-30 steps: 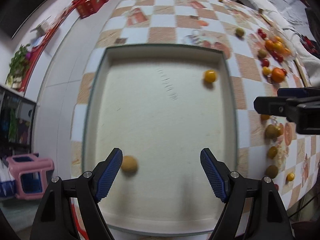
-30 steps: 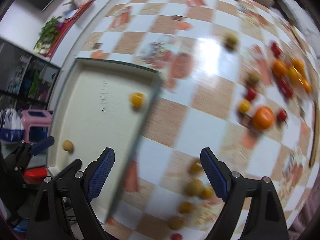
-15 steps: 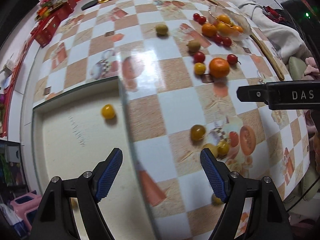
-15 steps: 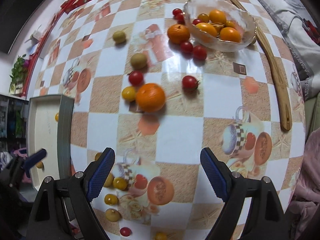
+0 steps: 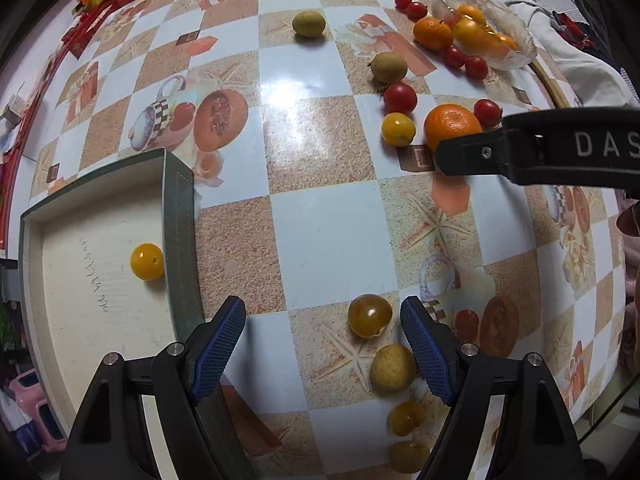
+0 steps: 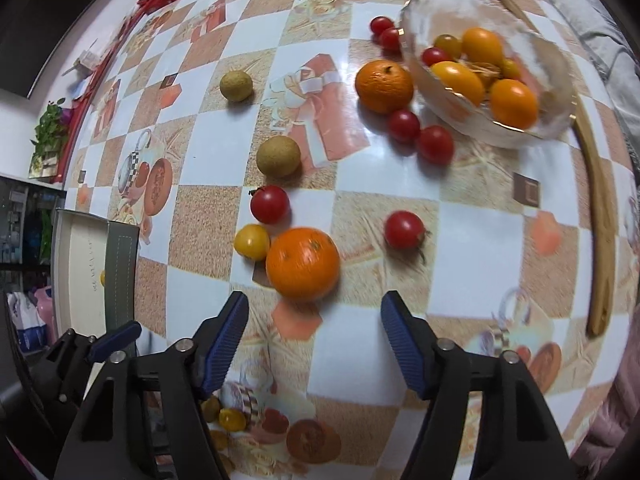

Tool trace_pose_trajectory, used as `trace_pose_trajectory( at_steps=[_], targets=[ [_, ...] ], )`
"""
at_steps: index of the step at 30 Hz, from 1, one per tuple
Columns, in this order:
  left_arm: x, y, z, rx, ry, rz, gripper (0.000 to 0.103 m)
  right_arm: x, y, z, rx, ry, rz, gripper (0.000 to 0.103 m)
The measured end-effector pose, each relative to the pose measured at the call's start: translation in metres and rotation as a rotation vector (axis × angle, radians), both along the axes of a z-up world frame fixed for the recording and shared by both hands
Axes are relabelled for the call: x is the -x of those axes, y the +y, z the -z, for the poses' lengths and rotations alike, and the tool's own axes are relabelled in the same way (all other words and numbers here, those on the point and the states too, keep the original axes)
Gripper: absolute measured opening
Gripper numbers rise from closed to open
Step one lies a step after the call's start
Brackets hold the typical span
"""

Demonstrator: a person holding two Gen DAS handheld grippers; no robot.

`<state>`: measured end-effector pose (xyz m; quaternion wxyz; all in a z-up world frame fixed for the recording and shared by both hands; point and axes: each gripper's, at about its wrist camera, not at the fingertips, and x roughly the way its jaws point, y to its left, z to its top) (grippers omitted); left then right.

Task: Organize fruits
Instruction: 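Move both grippers back over the fruits on the table, then grasp the amber tomato with the left gripper while the right grasps the mandarin orange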

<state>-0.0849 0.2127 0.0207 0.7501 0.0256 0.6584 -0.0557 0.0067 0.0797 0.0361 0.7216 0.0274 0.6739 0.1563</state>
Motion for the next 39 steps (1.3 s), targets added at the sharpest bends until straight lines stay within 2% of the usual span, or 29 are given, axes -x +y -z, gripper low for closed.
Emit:
trace_pose_trajectory(
  at_steps=[2, 5, 8, 10, 11, 12, 13, 15, 17, 19, 23, 30, 35, 39],
  targets=[
    [-0.001, 0.000, 0.003, 0.002, 0.007, -0.012, 0.080, -0.004, 0.003, 0.005, -0.005, 0.003, -0.001, 0.067],
    [0.001, -0.001, 0.007, -0.003, 0.027, -0.017, 0.068, -0.008, 0.006, 0.007, -0.006, -0.007, -0.004, 0.067],
    [0.005, -0.010, 0.009, -0.025, 0.028, -0.003, 0.068, -0.011, 0.012, 0.007, -0.001, -0.014, -0.017, 0.066],
    [0.006, -0.013, 0.009, -0.022, 0.031, -0.012, 0.067, -0.012, 0.013, 0.007, 0.016, -0.025, -0.021, 0.058],
    [0.006, -0.014, 0.009, -0.026, 0.029, -0.020, 0.063, -0.012, 0.014, 0.007, 0.027, -0.033, -0.023, 0.046],
    [0.006, -0.014, 0.008, -0.023, 0.026, -0.023, 0.059, -0.012, 0.014, 0.007, 0.023, -0.033, -0.023, 0.042],
    [0.004, -0.014, 0.007, -0.019, 0.023, -0.024, 0.056, -0.012, 0.015, 0.007, 0.022, -0.033, -0.020, 0.042],
    [0.006, -0.020, 0.003, 0.009, 0.009, -0.007, 0.036, -0.012, 0.014, 0.007, 0.017, -0.039, -0.016, 0.042],
    [0.007, -0.024, 0.000, 0.040, 0.007, 0.018, 0.023, -0.010, 0.012, 0.005, 0.008, -0.046, -0.011, 0.042],
    [0.008, -0.026, -0.002, 0.034, 0.000, 0.027, 0.023, -0.007, 0.009, 0.002, -0.007, -0.045, -0.008, 0.042],
    [0.011, -0.017, -0.009, 0.083, 0.000, -0.002, 0.023, 0.003, -0.001, -0.008, -0.024, -0.057, 0.011, 0.042],
    [0.021, 0.005, -0.037, 0.112, -0.048, -0.030, 0.023, 0.029, -0.012, -0.020, -0.037, -0.056, 0.015, 0.042],
    [0.032, 0.022, -0.054, 0.113, -0.075, -0.050, 0.023, 0.045, -0.006, -0.030, -0.045, -0.059, 0.006, 0.042],
    [0.035, 0.045, -0.055, 0.103, -0.084, -0.073, 0.023, 0.053, 0.001, -0.038, -0.047, -0.068, -0.014, 0.042]
  ],
)
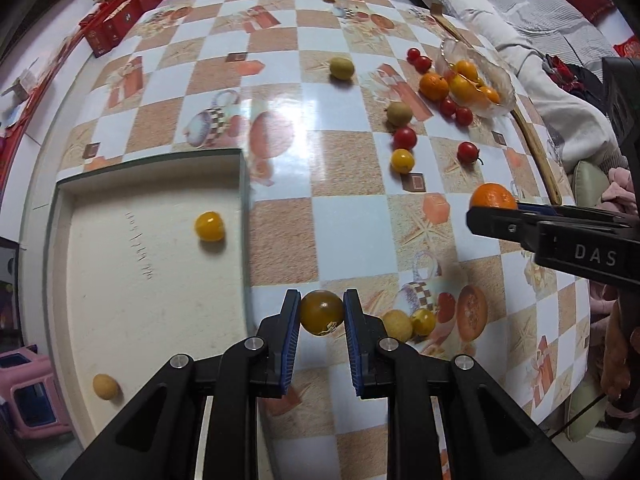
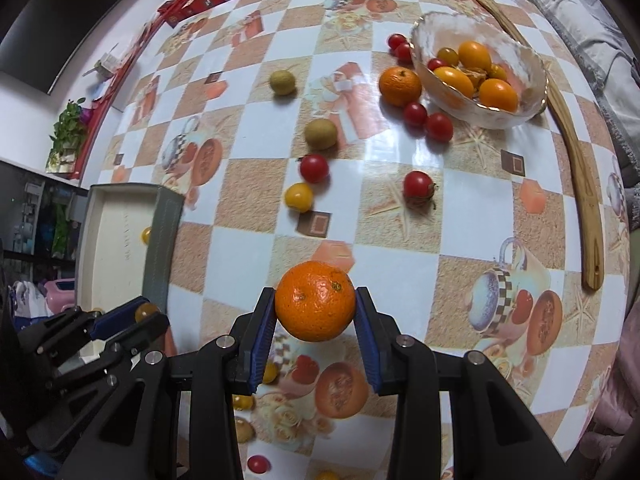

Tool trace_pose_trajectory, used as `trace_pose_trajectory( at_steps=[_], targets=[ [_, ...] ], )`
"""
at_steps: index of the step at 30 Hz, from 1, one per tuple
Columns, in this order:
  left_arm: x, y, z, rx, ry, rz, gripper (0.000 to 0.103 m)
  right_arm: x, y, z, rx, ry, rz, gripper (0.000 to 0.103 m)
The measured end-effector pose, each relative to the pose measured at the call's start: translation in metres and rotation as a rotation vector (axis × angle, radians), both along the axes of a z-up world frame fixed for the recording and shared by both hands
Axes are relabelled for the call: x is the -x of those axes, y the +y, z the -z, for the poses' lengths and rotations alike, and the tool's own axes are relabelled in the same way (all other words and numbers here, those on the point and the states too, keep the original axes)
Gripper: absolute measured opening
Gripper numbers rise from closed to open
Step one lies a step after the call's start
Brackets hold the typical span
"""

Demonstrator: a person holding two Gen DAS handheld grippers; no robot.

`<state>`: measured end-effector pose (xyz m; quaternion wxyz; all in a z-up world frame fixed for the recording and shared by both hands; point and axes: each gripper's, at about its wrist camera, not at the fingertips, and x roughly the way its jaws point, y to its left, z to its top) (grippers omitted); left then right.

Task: Organize fruits
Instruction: 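Grasp the amber tomato with the left gripper while the right grasps the mandarin orange, then carry both fruits into the white tray and open both grippers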

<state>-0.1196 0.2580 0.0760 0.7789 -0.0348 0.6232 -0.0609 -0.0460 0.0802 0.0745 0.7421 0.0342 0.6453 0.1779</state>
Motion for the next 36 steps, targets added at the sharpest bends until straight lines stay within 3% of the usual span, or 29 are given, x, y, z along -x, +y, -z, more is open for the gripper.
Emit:
trace_pose_trajectory(
  at_steps=[12, 25, 36],
  targets=[
    [0.018, 0.068, -0.003, -0.029, -0.008, -0.130, 0.023, 0.013, 0.049, -0.013, 0.008, -0.007, -0.084, 0.042],
    [0.012, 0.155, 0.014, -0.101, -0.011, -0.255, 0.023, 0.026, 0.147, -0.015, -0.031, -0.002, -0.238, 0.042],
    [-0.006, 0.175, 0.042, -0.183, 0.002, -0.225, 0.023, 0.032, 0.215, 0.016, 0.020, 0.023, -0.368, 0.042]
  ],
)
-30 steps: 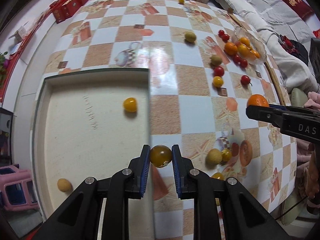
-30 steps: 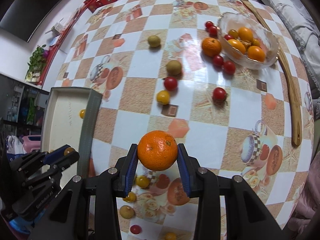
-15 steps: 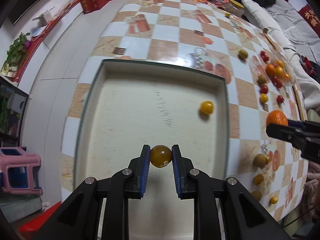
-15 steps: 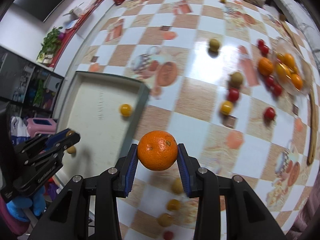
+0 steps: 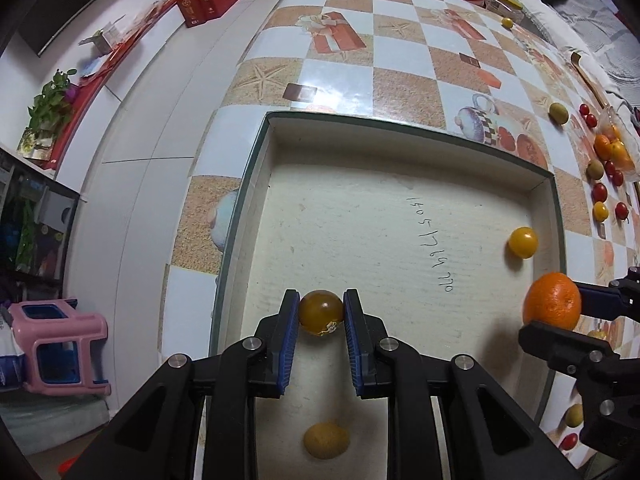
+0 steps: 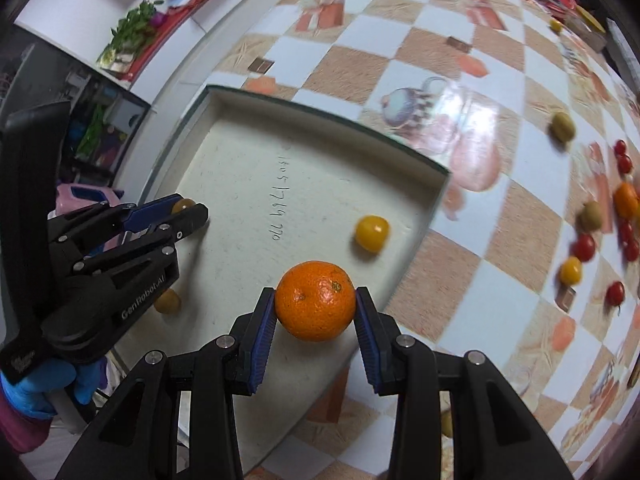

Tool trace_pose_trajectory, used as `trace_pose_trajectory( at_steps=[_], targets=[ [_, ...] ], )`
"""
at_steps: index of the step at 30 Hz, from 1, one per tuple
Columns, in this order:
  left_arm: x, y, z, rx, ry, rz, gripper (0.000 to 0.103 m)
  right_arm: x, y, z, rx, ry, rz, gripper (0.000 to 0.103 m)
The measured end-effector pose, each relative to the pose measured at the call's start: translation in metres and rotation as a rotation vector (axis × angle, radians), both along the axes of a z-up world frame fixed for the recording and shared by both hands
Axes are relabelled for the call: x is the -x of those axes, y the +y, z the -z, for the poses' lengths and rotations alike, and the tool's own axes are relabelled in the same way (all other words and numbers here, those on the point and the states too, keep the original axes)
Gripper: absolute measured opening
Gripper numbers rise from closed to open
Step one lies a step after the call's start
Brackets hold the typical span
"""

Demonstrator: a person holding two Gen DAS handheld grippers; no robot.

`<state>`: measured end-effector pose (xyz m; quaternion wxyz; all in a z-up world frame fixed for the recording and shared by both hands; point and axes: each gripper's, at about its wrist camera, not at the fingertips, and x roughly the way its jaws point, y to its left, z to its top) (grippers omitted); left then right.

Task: Organize fruits
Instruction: 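Carry both fruits into the white tray and open both grippers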

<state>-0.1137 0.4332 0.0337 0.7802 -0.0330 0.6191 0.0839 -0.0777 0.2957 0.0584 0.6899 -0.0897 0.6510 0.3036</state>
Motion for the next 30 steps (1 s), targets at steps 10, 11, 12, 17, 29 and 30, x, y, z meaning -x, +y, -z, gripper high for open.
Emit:
trace_pose_trajectory(
  at_steps=[10, 11, 12, 17, 29, 30],
  targets=[
    [-0.005, 0.000, 0.007, -0.018, -0.018, 0.035, 0.027, 0.013, 0.027, 0.022, 0.102, -0.040, -0.157, 0.042],
    [-0.005, 0.000, 0.007, -0.022, -0.021, 0.039, 0.034, 0.015, 0.029, 0.024, 0.112, -0.043, -0.170, 0.042],
    [-0.004, 0.001, 0.007, -0.023, -0.022, 0.038, 0.055, 0.017, 0.030, 0.024, 0.118, -0.058, -0.178, 0.042],
    [0.000, 0.001, 0.006, -0.029, -0.036, 0.048, 0.065, 0.024, 0.038, 0.020, 0.120, -0.095, -0.216, 0.054],
    [0.000, 0.006, -0.012, 0.005, -0.048, 0.028, 0.065, 0.054, 0.015, -0.034, 0.061, -0.250, -0.275, 0.085],
    [0.000, 0.003, -0.014, 0.004, -0.046, 0.032, 0.065, 0.053, 0.010, -0.036, 0.062, -0.249, -0.266, 0.085]
  ],
)
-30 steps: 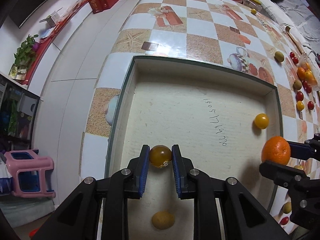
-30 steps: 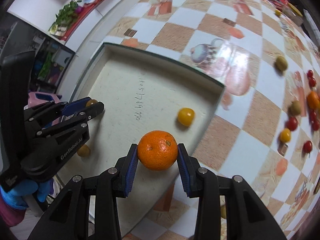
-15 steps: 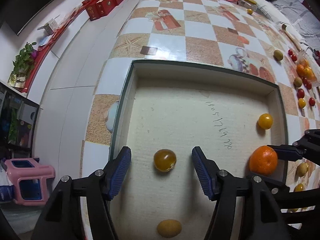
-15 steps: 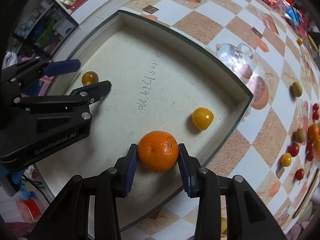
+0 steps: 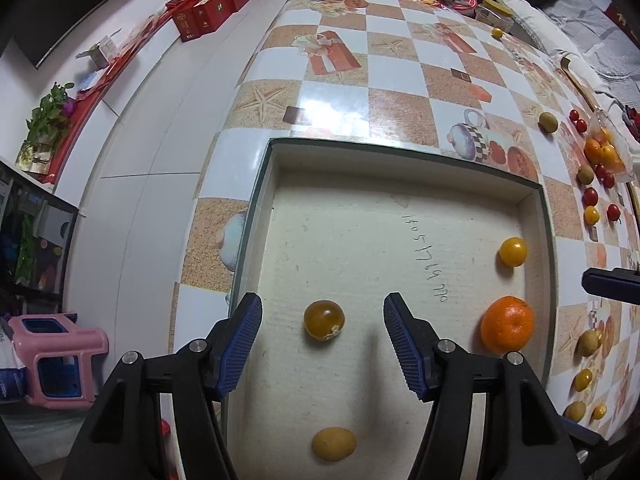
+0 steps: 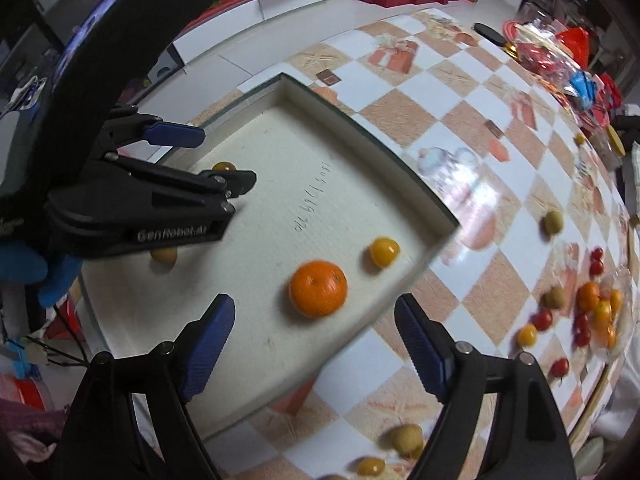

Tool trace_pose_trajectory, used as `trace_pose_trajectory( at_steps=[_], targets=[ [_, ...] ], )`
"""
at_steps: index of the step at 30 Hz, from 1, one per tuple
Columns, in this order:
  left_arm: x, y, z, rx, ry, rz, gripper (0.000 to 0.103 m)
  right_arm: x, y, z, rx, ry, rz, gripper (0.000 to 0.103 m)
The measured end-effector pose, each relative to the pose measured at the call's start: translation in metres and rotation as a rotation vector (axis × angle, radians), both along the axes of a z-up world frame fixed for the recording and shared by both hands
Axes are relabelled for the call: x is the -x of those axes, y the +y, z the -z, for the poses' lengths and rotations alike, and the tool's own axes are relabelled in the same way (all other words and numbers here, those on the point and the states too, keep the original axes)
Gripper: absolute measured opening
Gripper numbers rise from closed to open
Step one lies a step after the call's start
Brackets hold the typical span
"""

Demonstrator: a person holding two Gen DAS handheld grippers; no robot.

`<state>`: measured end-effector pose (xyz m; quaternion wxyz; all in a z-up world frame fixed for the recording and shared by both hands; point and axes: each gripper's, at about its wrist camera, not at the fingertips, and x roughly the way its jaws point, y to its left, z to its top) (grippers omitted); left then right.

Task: Organize fruits
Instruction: 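Carry both fruits into the white tray and open both grippers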

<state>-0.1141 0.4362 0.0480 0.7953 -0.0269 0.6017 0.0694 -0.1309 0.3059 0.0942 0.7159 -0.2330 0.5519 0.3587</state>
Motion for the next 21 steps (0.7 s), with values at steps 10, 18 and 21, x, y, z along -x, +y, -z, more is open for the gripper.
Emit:
trace_pose_trajectory(
  at_steps=[10, 18, 21],
  targets=[
    [0.000, -0.061, -0.026, 0.016, -0.008, 0.109, 0.065, -0.018, -0.099, 0.001, 0.011, 0.111, 0.326, 0.086],
    [-0.014, -0.136, -0.045, 0.053, -0.012, 0.256, 0.065, -0.039, -0.189, 0.019, 0.014, 0.189, 0.617, 0.086],
    [-0.022, -0.161, -0.046, 0.058, -0.005, 0.286, 0.065, -0.048, -0.218, 0.023, 0.003, 0.207, 0.705, 0.086]
  ],
)
